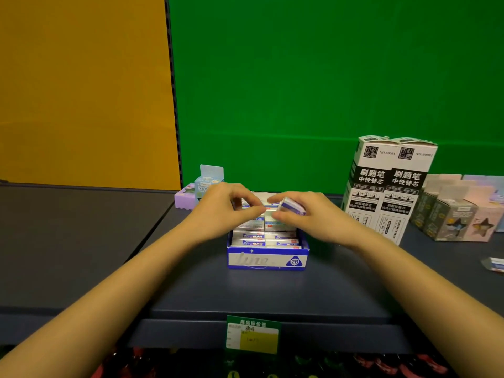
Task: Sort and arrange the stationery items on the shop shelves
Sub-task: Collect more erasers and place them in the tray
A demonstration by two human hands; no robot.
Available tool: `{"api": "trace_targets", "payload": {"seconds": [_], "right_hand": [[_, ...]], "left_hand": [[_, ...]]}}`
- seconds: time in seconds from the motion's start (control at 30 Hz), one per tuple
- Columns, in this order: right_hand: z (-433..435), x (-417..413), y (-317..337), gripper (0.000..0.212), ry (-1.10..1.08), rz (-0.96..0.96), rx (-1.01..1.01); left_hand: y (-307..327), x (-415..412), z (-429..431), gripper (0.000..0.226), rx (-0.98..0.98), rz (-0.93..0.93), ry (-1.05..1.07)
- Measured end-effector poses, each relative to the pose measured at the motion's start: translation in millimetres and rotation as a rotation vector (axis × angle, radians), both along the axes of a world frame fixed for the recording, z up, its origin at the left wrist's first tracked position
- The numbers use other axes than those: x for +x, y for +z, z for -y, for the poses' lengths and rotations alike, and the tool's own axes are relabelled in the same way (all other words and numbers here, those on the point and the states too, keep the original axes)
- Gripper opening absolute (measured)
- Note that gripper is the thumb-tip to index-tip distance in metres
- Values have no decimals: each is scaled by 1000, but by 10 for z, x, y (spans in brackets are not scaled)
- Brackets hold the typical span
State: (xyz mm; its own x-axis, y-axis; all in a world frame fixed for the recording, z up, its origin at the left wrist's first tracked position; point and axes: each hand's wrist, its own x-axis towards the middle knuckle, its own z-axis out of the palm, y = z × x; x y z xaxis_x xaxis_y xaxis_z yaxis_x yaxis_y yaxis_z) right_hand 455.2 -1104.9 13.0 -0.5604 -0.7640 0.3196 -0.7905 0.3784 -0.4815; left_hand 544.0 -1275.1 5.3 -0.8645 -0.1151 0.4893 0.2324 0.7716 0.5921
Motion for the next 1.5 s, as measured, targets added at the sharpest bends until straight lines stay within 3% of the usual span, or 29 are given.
{"api": "trace_targets", "payload": {"seconds": [0.17, 0.33, 0.57, 0.73, 0.87, 1.0, 1.1, 1.27, 1.4, 1.5], "right_hand": [[18, 3, 141, 27, 13, 252, -94], [31, 20, 147, 27, 30, 428, -144], [72, 69, 180, 31, 91, 438, -79], [124, 98, 166, 49, 117, 444, -60], [166, 72, 131, 4, 137, 451, -60], [166, 64, 163, 10, 168, 445, -56], [126, 17, 174, 35, 153, 396, -60], [40, -20, 152, 16, 60, 239, -141], [32, -7, 103, 28, -12, 129, 42], [25, -7, 71, 21, -21, 156, 130]], "left_hand": [[101, -15, -150, 16, 89, 89, -116], [94, -54, -105, 22, 194, 106, -94], [52, -45, -81, 13, 189, 80, -94], [22, -43, -95, 18, 155, 31, -39], [88, -29, -68, 12, 127, 32, -31], [139, 11, -33, 16, 61, 18, -57], [130, 44, 67, 13, 73, -10, -29], [11, 98, 168, 19, 39, 62, 16], [-66, 109, 147, 24, -59, 134, 47], [-52, 116, 183, 24, -116, 176, 73]]}}
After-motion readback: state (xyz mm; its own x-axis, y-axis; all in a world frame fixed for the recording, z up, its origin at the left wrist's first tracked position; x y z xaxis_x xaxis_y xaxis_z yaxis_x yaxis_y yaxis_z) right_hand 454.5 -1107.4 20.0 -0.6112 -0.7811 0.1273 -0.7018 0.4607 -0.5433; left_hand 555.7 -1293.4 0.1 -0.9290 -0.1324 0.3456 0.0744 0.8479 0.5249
